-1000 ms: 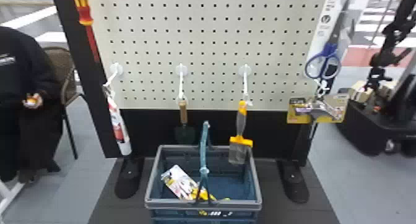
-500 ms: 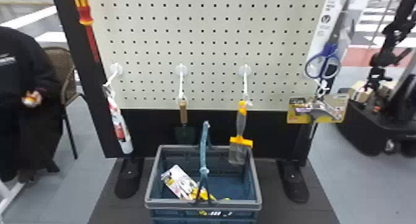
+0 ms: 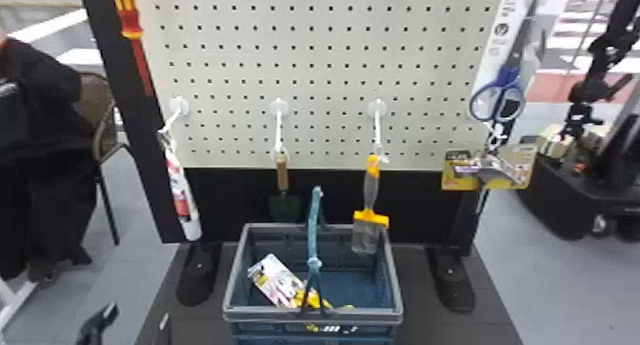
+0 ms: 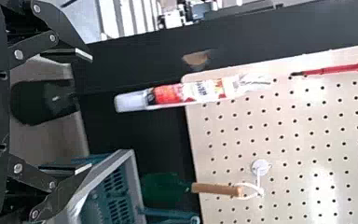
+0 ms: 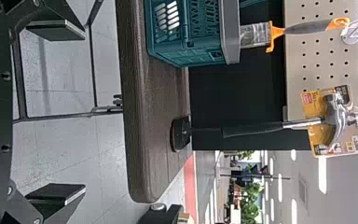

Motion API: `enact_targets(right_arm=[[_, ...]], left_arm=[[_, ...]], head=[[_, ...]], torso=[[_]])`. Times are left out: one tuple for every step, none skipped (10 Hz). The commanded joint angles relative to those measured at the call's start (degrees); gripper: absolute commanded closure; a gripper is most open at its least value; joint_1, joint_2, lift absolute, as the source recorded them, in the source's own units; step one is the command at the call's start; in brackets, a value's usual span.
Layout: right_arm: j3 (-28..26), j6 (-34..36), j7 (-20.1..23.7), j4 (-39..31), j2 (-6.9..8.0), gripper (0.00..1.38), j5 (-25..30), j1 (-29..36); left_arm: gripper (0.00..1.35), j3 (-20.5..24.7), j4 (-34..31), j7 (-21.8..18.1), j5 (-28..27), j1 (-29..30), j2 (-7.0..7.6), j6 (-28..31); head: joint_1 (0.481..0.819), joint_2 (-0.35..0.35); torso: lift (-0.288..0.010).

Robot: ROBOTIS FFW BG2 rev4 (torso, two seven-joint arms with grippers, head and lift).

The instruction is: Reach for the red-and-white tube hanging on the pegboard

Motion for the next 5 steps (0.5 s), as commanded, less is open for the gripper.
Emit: enact_targets(right_arm=[[0.0,0.0,0.1,-0.1,0.05,0.14,0.0,0.0],[0.0,0.0,0.3,-0.1,0.05,0.14,0.0,0.0],[0.0,0.0,0.3,-0.3,0.05,0.14,0.0,0.1],[0.0,0.0,0.4,-0.5,0.05,0.14,-0.1,0.5],[0.0,0.1,0.5,-0.5,0.05,0.14,-0.1,0.4]], left_arm=[[0.46,2.3,0.7,-2.2,-0.6,-5.1,0.96,2.8],[0.46,3.6,1.3,-3.6,-0.5,-7.8,1.39,4.4],[0.46,4.7,2.6,-4.4,0.0,-10.4,1.75,5.4],[0.46,5.9,4.1,-8.0,0.6,-14.4,2.19,8.4],[0.46,6.6,5.4,-11.6,0.5,-18.7,3.42,12.1]], head=[[0.549,0.000],[0.549,0.000],[0.549,0.000],[0.549,0.000],[0.549,0.000]], torso=[[-0.100],[-0.100],[-0.100],[-0.100],[-0.100]])
